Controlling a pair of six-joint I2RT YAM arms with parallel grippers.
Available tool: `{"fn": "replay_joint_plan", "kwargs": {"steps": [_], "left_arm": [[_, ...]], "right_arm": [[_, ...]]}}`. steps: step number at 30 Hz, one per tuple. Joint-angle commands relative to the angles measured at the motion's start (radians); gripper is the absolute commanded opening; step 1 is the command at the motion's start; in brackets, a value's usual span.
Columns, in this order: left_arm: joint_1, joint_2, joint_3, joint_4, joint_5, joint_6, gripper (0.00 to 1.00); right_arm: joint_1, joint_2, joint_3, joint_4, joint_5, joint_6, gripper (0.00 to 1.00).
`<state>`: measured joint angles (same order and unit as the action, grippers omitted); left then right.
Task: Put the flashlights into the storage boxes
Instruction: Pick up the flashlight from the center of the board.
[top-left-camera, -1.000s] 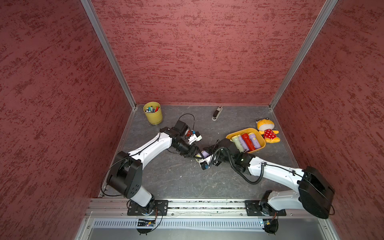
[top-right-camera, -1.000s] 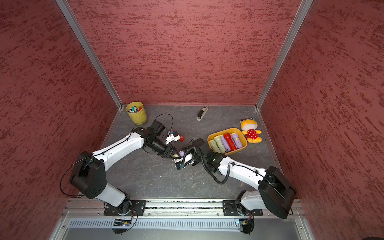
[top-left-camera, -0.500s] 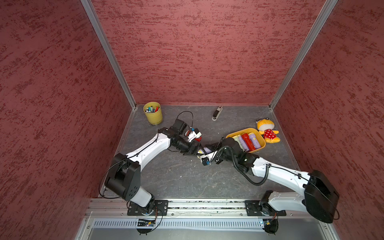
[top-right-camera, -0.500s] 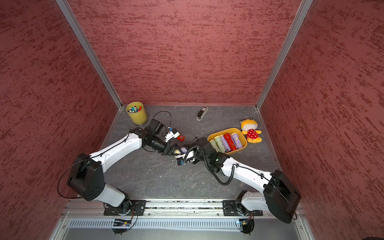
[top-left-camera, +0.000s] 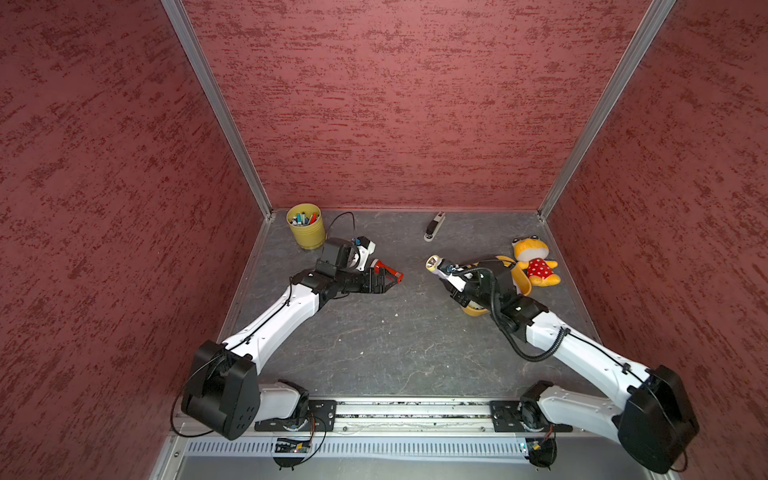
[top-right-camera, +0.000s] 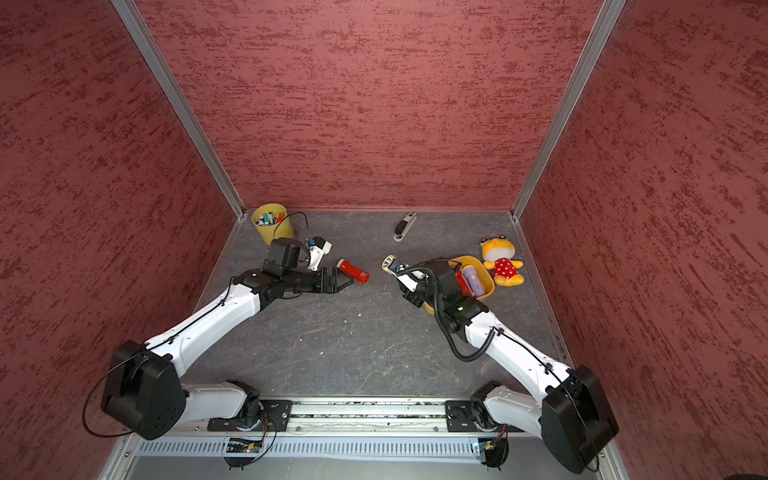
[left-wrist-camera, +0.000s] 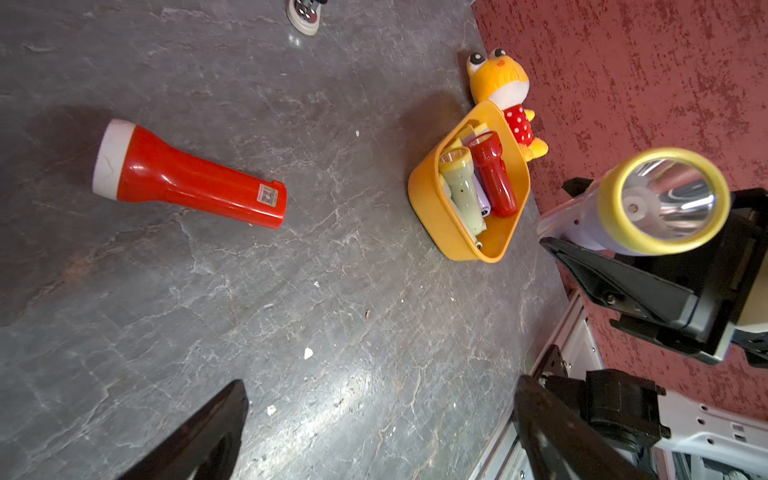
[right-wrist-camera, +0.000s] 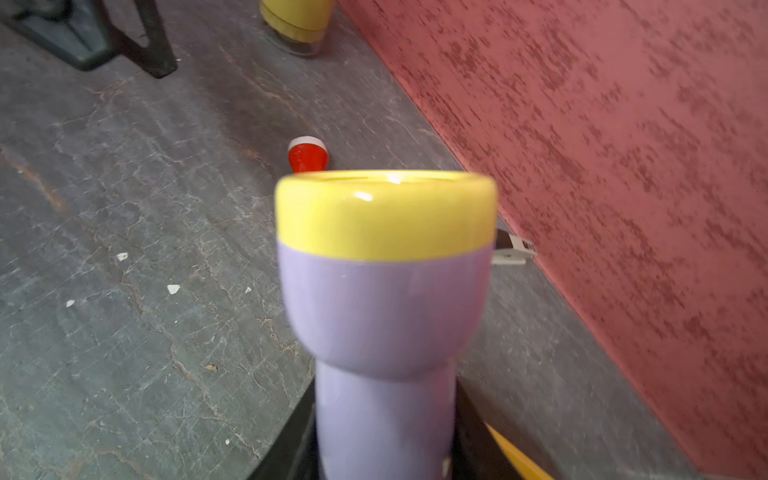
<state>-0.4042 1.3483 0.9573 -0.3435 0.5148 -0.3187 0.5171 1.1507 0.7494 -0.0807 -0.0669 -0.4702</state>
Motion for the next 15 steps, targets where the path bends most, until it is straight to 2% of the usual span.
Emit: {"fn": "replay_joint_plan", "kwargs": {"steps": [1,9,15], "left_arm": [[-0.032,0.054,0.045,0.085,-0.036,-0.011,1.0],[-0.102,0.134,0.105,0.077,-0.059,0.001,0.99],[-0.129,0.22,0.179,0.08,-0.063,0.013,0.99]], "right_arm": [[-0.054,-0.031,0.044,-0.057,0.02,0.237,0.31],[-0.228,-0.001,0.092,-0.194,-0.064,0.413,0.31],[-0.302,0.09,0.168,-0.314,-0.035,0.488,0.31]]}}
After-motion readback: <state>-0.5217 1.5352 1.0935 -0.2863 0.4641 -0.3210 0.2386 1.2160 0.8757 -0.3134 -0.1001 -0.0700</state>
